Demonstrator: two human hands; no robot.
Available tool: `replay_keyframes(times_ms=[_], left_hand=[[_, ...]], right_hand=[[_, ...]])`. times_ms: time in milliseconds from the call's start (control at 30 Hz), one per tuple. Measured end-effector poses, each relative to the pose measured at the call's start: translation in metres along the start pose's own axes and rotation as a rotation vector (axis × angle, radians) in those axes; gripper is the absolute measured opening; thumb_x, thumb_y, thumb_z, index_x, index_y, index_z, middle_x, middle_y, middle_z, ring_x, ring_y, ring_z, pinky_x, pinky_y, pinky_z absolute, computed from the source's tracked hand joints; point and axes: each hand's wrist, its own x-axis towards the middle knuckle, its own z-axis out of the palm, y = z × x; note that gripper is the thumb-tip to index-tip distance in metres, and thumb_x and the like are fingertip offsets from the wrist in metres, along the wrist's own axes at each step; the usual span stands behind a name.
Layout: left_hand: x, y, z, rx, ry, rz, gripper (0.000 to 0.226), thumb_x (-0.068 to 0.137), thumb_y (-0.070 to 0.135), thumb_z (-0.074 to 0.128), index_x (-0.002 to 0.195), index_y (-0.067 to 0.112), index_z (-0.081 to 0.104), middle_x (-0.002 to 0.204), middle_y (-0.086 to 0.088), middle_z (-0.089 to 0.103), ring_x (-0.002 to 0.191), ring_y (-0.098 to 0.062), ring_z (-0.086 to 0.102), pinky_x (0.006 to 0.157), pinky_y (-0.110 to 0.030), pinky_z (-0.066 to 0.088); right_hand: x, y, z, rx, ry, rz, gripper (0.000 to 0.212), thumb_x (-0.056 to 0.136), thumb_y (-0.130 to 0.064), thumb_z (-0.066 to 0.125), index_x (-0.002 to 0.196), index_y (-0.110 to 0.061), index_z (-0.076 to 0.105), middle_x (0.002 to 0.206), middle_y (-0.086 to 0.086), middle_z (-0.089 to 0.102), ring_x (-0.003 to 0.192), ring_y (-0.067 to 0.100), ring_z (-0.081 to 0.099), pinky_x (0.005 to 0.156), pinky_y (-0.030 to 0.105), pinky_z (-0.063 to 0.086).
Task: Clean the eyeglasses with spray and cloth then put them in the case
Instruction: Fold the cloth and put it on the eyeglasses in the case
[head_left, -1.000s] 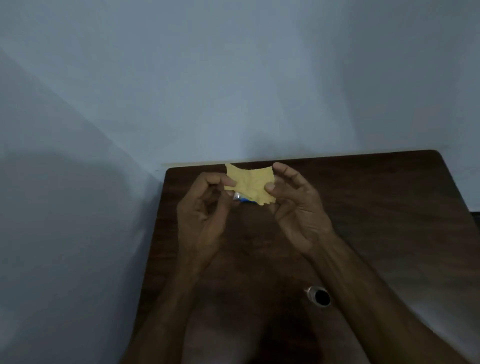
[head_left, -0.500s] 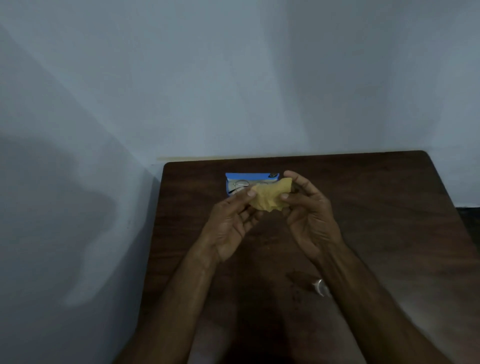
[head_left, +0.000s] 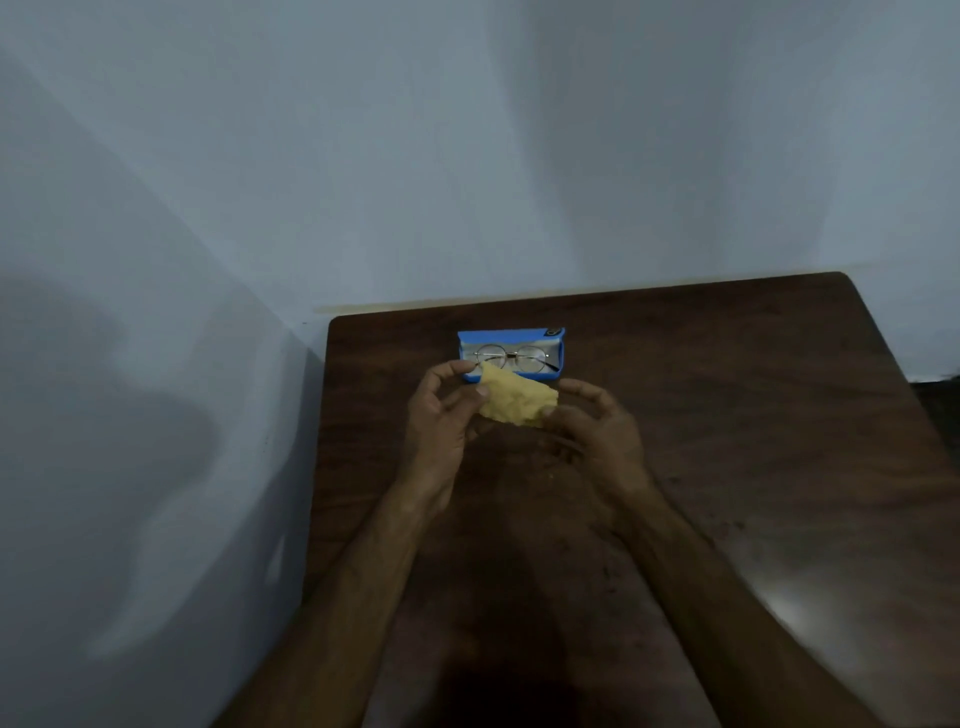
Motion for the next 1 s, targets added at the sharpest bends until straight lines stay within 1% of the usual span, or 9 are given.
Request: replay_keyframes(times_ms=[133,233,300,433,533,633,700,833,1000], left_hand=[[-0.001,-0.002,-0.007,0.041,-0.032,0.036,0.034,0.099,-0.002,0.065,0.122,0.023,0.067,0.120,-0.011,0.076,0.109,-0.025,0.074,0.082,-0.039,0.063],[-0.005,-0.003,-0.008,0.008,-0.022,0.026,0.033,0.101,-0.004,0.058,0.124,0.018,0.067,0.112,-0.003,0.079,0.102,-0.021,0.075,0.079,-0.037,0.062],[-0.007,-0.005,-0.007,-0.004,-0.007,0.013,0.030,0.102,-0.001,0.057,0.123,0.016,0.069,0.110,-0.002,0.079,0.098,-0.022,0.075,0.075,-0.035,0.062],[-0.008,-0.009,-0.004,0.069,0.030,0.021,0.030,0.095,0.008,0.075,0.123,0.018,0.068,0.100,0.005,0.082,0.101,-0.023,0.076,0.087,-0.045,0.061],[-0.008,-0.012,-0.002,0.070,0.035,0.028,0.046,0.090,0.007,0.081,0.131,0.018,0.064,0.106,-0.004,0.082,0.104,-0.024,0.078,0.089,-0.047,0.063],[-0.008,-0.012,-0.003,0.068,0.008,0.044,0.049,0.088,0.004,0.081,0.132,0.017,0.065,0.107,-0.002,0.082,0.104,-0.020,0.078,0.092,-0.048,0.063],[-0.009,-0.010,-0.005,0.072,-0.041,0.070,0.049,0.088,0.002,0.080,0.131,0.019,0.067,0.108,-0.001,0.082,0.107,-0.020,0.077,0.094,-0.044,0.063],[-0.005,-0.008,-0.012,0.029,-0.142,0.092,0.048,0.089,-0.005,0.075,0.131,0.018,0.068,0.116,-0.010,0.080,0.115,-0.027,0.074,0.098,-0.042,0.061],[-0.004,-0.006,-0.015,-0.022,-0.135,0.050,0.038,0.091,-0.009,0.071,0.118,0.017,0.074,0.110,-0.004,0.080,0.103,-0.017,0.074,0.085,-0.028,0.061]], right_hand=[[-0.002,0.000,0.004,0.082,-0.024,-0.024,0.033,0.084,-0.003,0.076,0.116,-0.004,0.070,0.099,0.012,0.078,0.087,0.022,0.075,0.075,0.033,0.064],[-0.002,0.007,0.009,0.202,-0.073,0.082,0.055,0.077,-0.014,0.079,0.127,0.004,0.064,0.118,0.019,0.075,0.102,0.030,0.073,0.092,0.045,0.059],[-0.002,0.012,0.014,0.225,-0.061,0.116,0.065,0.074,-0.013,0.082,0.133,0.004,0.061,0.122,0.019,0.074,0.101,0.029,0.074,0.089,0.044,0.060],[0.000,0.020,0.019,0.236,0.002,0.082,0.058,0.075,0.001,0.083,0.129,-0.004,0.063,0.123,0.019,0.071,0.103,0.032,0.073,0.079,0.043,0.065],[0.003,0.022,0.018,0.152,0.038,-0.011,0.054,0.081,0.008,0.079,0.131,-0.006,0.062,0.115,0.015,0.073,0.096,0.026,0.075,0.072,0.038,0.065],[0.008,0.024,0.013,0.054,0.036,-0.141,0.051,0.082,0.015,0.074,0.129,-0.003,0.063,0.100,0.011,0.077,0.083,0.017,0.077,0.061,0.027,0.061],[0.009,0.025,0.008,0.025,0.003,-0.181,0.045,0.084,0.017,0.070,0.124,-0.003,0.066,0.096,0.007,0.078,0.084,0.017,0.077,0.064,0.028,0.062],[0.016,0.025,-0.007,-0.043,-0.088,-0.243,0.038,0.087,0.014,0.067,0.123,0.001,0.065,0.117,0.017,0.075,0.108,0.031,0.073,0.084,0.042,0.063],[0.017,0.018,-0.011,-0.145,-0.152,-0.395,0.035,0.085,0.015,0.069,0.114,-0.004,0.070,0.106,0.010,0.077,0.101,0.022,0.074,0.078,0.033,0.062]])
